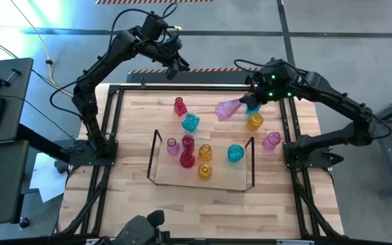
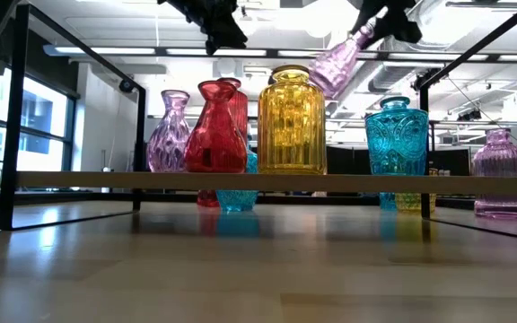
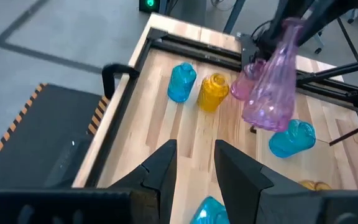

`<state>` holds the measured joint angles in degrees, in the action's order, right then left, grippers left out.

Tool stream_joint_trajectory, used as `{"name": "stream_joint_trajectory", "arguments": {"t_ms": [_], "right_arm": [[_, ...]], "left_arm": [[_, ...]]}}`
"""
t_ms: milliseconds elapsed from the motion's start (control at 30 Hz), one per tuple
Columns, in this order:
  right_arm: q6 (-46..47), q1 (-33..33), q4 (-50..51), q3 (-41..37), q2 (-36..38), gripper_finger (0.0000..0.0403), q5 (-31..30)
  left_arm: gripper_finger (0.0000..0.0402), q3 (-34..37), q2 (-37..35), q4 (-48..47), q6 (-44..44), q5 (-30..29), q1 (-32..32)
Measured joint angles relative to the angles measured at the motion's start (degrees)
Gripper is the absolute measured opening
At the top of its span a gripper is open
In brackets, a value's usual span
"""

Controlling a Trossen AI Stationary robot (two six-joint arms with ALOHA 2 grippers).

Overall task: Sort vases onto shelf
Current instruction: Put the top violet vase on the shelf aligned with the other violet vase

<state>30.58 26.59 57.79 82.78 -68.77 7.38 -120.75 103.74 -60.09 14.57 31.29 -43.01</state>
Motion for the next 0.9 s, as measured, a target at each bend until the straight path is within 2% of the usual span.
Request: {"name": "stream_joint_trajectory", "arguments": {"t_ms": [233, 467, 733, 900], "right_arm": [[0.21, -4.6, -0.24, 0.0, -0.61, 0.0119, 0.75], [-0.58, -10.03, -0.45, 0.0, -0.66, 0.0119, 4.6], [-0.65, -16.8, -3.15, 0.0, -1.14, 0.0119, 4.89], [-2.09, -18.47, -6.55, 0.0, -3.36, 0.0119, 5.81]], "left_arm": [[0.0099, 0.0, -1.05, -6.75, 0.04, -0.02, -0.42], [0.0099, 0.0, -1.6, -14.62, -0.69, 0.0, 0.93], [0.0099, 0.01, -1.62, -19.04, -2.97, -0.04, 3.74], [0.0099, 0.07, -3.55, -20.4, -2.52, 0.1, 5.12]]}}
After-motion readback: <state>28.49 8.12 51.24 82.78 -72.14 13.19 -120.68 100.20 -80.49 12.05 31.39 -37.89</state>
